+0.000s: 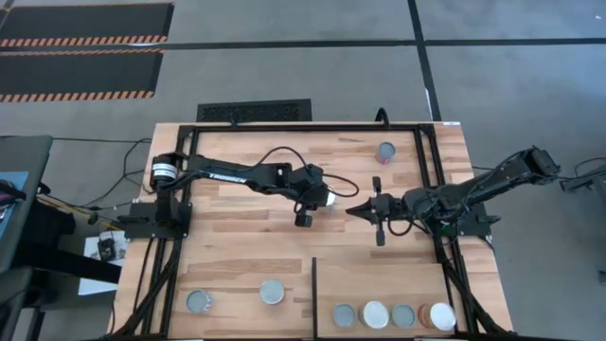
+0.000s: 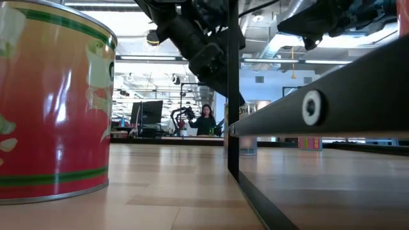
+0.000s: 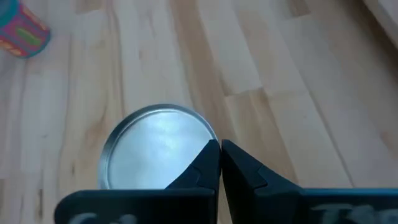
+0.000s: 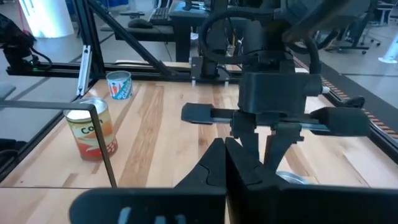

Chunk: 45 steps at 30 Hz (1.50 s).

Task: Pick and place cans onto a shelf
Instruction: Put the canned peaches aligned with the other canned peaches on the shelf

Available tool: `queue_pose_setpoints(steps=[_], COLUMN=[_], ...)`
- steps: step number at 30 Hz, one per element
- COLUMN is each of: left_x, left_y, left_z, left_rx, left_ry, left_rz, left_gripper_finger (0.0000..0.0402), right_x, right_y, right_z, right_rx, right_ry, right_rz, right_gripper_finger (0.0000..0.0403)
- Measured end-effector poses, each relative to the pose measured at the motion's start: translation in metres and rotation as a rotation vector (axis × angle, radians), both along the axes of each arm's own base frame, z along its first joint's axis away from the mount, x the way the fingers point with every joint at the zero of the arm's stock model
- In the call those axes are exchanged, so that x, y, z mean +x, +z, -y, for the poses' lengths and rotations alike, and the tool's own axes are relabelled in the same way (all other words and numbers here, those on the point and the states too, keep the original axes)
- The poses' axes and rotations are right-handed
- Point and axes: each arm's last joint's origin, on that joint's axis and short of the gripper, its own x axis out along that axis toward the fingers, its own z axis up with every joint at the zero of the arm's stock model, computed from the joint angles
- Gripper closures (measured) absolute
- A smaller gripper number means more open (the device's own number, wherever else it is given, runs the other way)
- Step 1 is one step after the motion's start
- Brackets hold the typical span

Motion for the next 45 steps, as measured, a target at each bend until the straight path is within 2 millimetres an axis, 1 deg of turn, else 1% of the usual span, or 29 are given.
queue_pose_setpoints(steps=[3, 6, 11, 13, 16, 18, 20, 23, 26, 29, 31, 32, 34, 37, 39, 42, 45], left_x=[0.000, 0.001, 0.001, 0.000, -0.004, -0.009, -0.020, -0.043, -0.073, -0.101, -0.118, -0.125, -0.139, -0.155, -0.162, -0.169, -0.173], left_y=[0.000, 0.001, 0.004, 0.010, 0.027, 0.039, 0.049, 0.055, 0.051, 0.042, 0.036, 0.033, 0.026, 0.015, 0.008, -0.001, -0.008], left_z=[0.001, 0.002, 0.002, 0.002, 0.002, -0.001, -0.006, -0.016, -0.021, -0.020, -0.017, -0.017, -0.015, -0.014, -0.013, -0.012, -0.012], left_rx=[-0.017, -0.018, -0.010, -0.009, -0.013, -0.057, -0.112, -0.156, -0.183, -0.181, -0.156, -0.141, -0.123, -0.110, -0.112, -0.128, -0.133], left_ry=[-0.002, -0.004, -0.010, -0.011, -0.021, -0.008, -0.005, 0.039, 0.087, 0.101, 0.127, 0.145, 0.180, 0.229, 0.245, 0.273, 0.293], left_rz=[0.005, 0.014, 0.020, 0.029, 0.072, 0.122, 0.199, 0.348, 0.466, 0.555, 0.598, 0.618, 0.638, 0.650, 0.648, 0.628, 0.610], left_gripper_finger=[0.0401, 0.0391, 0.0352, 0.0330, 0.0300, 0.0291, 0.0294, 0.0321, 0.0355, 0.0382, 0.0394, 0.0398, 0.0400, 0.0396, 0.0394, 0.0393, 0.0392], right_x=[0.000, 0.000, 0.000, 0.000, 0.000, 0.000, 0.000, 0.001, 0.005, 0.014, 0.024, 0.029, 0.040, 0.056, 0.067, 0.082, 0.098], right_y=[-0.001, -0.002, -0.001, -0.001, -0.002, -0.002, -0.002, -0.002, -0.003, -0.006, -0.006, -0.006, -0.006, -0.006, -0.007, -0.009, -0.012], right_z=[0.000, 0.000, 0.000, 0.000, 0.000, 0.000, 0.000, 0.005, 0.010, 0.013, 0.014, 0.015, 0.016, 0.018, 0.020, 0.023, 0.028], right_rx=[-0.001, -0.002, -0.003, -0.003, -0.004, -0.007, -0.023, -0.040, -0.047, -0.077, -0.088, -0.087, -0.088, -0.105, -0.136, -0.188, -0.219], right_ry=[0.002, 0.002, 0.002, 0.002, 0.002, 0.003, 0.003, -0.015, -0.043, -0.053, -0.065, -0.072, -0.090, -0.107, -0.110, -0.102, -0.104], right_rz=[-0.006, -0.015, -0.015, -0.015, -0.017, -0.018, -0.020, -0.021, -0.043, -0.125, -0.182, -0.216, -0.299, -0.429, -0.508, -0.617, -0.711], right_gripper_finger=[0.0395, 0.0395, 0.0385, 0.0375, 0.0358, 0.0346, 0.0338, 0.0336, 0.0353, 0.0388, 0.0395, 0.0392, 0.0372, 0.0323, 0.0291, 0.0254, 0.0239])
